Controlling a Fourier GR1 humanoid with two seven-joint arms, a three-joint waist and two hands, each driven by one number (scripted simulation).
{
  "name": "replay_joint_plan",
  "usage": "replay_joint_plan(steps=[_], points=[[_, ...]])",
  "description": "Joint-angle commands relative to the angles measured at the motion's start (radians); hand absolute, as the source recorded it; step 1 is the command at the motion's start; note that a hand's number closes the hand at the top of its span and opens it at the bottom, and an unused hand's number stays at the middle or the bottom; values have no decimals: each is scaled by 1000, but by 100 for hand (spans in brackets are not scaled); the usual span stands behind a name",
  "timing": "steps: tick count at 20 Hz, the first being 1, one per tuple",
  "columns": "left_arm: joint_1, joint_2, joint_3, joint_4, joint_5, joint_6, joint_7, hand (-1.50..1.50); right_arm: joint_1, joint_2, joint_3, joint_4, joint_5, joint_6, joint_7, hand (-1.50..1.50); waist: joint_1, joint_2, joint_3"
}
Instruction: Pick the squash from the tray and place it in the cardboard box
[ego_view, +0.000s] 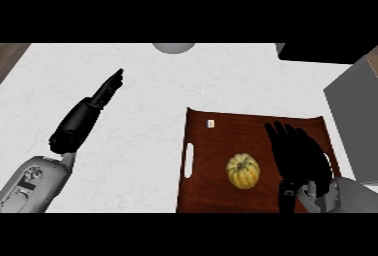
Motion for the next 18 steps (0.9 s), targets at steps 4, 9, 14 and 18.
replay_joint_plan(steps=[4, 9, 14, 18], points=[[28, 23, 12, -6, 11, -27, -15, 0, -107, 165, 58, 189, 49, 112, 265, -150, -12, -10, 2], [40, 20, 20, -2, 0, -11, -15, 0, -168, 297, 67, 310, 91, 131, 265, -150, -31, -14, 4], [58, 41, 50, 6, 1, -10, -33, 0, -204, 377, 53, 437, 110, 186, 265, -150, -52, -15, 6], [70, 29, 54, 4, 8, -7, -24, 0, -194, 424, 58, 499, 155, 193, 265, -150, -74, -18, 7]])
